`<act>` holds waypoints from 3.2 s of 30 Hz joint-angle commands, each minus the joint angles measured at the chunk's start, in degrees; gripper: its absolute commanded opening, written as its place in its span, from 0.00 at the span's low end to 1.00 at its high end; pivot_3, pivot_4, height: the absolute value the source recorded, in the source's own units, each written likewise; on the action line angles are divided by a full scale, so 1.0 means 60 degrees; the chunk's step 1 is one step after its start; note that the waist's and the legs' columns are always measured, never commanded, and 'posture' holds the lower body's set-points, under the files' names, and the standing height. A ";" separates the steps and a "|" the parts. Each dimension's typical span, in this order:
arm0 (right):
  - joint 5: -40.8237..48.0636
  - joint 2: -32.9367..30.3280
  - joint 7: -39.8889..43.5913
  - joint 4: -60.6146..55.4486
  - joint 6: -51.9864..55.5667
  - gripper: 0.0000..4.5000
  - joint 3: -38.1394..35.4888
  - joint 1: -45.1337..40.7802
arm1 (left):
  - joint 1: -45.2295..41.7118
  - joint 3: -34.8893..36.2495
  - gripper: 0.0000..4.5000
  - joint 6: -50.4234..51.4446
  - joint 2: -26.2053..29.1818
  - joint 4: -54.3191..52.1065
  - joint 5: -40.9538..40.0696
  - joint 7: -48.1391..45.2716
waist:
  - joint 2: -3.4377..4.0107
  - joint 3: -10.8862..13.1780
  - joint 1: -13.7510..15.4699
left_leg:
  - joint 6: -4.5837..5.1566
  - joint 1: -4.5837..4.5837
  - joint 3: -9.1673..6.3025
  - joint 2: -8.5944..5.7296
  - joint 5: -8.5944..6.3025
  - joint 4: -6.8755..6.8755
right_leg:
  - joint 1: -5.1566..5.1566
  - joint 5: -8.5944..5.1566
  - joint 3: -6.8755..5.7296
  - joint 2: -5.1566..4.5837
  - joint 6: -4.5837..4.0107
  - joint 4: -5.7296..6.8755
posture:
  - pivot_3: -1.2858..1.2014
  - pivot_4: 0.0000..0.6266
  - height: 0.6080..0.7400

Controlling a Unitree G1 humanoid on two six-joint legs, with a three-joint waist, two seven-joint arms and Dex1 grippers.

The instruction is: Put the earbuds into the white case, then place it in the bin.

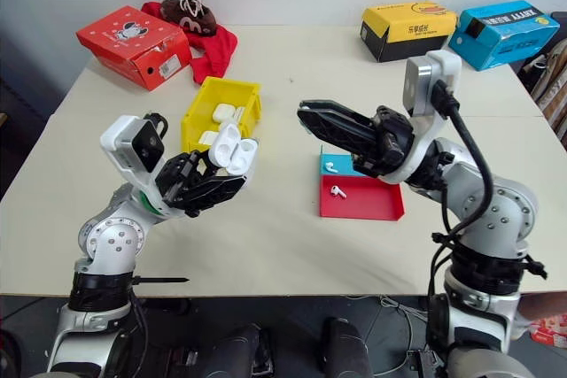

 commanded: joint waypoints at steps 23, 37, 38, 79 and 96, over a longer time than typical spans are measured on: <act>0.0136 0.0388 -0.0481 -0.0656 -0.1359 0.19 0.1721 0.0190 | -0.0102 -0.0045 0.62 0.0002 -0.0636 -0.0442 0.0092 0.0251 | 0.0000 0.0000 -0.0006 | 0.0002 -0.0001 0.0002 0.0004 -0.0001 -0.0001 | -0.0001 0.0000 0.0001 0.0013 0.0000 -0.0006 | 0.52 0.24 1.00; -0.0753 0.0284 -0.0024 -0.0453 -0.1955 0.19 0.2022 0.0817 | -0.0056 -0.0025 0.62 -0.0188 -0.0703 -0.0482 0.0194 0.0163 | 0.0000 0.0000 -0.0005 | 0.0003 -0.0002 0.0002 0.0005 -0.0002 -0.0002 | -0.0001 0.0000 0.0001 0.0003 0.0000 -0.0011 | 0.52 0.24 1.00; -0.0770 0.0247 0.0051 -0.0468 -0.1961 0.19 0.2053 0.0864 | -0.0064 -0.0019 0.62 -0.0196 -0.0708 -0.0479 0.0199 0.0165 | 0.0000 0.0000 -0.0005 | 0.0004 -0.0003 0.0002 0.0005 -0.0003 -0.0002 | -0.0001 0.0000 0.0001 0.0002 0.0000 -0.0011 | 0.52 0.24 1.00; -0.8064 -0.6500 0.4795 0.5538 -0.6394 0.98 0.1452 0.1016 | 0.1728 0.1100 0.62 -0.1163 0.1115 -0.0527 0.1344 -0.0145 | 0.0036 0.0022 -0.0257 | -0.0001 0.0053 0.0109 0.0023 0.0000 -0.0008 | -0.0029 0.0008 0.0106 -0.0031 0.0021 -0.0030 | 0.52 0.24 1.00; -1.1226 -0.3804 0.5059 0.8545 -0.4103 0.53 0.5835 -0.4140 | 0.2004 0.0937 0.62 -0.1115 0.0821 -0.1184 0.1196 0.0436 | 0.0036 0.0022 -0.0234 | -0.0006 -0.0041 0.0062 0.0013 -0.0014 -0.0006 | -0.0066 -0.0003 0.0016 -0.0020 0.0000 -0.0008 | 0.52 0.24 1.00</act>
